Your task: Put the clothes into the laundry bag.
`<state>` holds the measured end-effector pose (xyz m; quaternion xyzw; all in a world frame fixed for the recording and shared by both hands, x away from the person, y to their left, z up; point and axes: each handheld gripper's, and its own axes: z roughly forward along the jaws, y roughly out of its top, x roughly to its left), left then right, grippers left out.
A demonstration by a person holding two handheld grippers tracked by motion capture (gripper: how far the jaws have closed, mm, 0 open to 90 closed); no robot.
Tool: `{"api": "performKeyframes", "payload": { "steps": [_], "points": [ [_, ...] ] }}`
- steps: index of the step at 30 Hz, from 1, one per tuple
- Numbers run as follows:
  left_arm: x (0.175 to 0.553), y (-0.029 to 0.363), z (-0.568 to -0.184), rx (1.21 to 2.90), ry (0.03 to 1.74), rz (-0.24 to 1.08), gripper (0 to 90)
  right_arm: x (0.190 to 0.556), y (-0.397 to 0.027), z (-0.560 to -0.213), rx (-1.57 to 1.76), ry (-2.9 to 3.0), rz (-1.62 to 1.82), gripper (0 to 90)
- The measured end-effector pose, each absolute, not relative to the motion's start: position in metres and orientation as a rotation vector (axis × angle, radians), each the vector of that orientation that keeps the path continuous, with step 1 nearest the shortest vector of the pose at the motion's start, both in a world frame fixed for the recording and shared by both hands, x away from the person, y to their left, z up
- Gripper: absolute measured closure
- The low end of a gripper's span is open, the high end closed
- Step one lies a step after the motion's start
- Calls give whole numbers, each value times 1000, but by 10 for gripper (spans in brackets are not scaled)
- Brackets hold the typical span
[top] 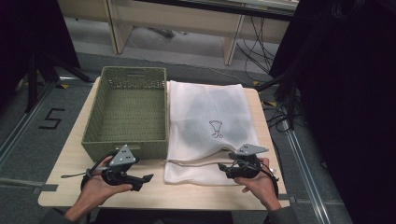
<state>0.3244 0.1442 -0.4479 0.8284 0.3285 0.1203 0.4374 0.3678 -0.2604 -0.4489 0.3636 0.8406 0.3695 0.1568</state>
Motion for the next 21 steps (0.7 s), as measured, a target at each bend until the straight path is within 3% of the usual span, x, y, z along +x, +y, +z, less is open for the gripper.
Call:
{"api": "performKeyframes", "payload": {
  "steps": [21],
  "points": [
    [309, 155, -452, 2029, 849, 343, 189, 334, -273, -459, 1047, 2448, 1012, 337]
  ]
}}
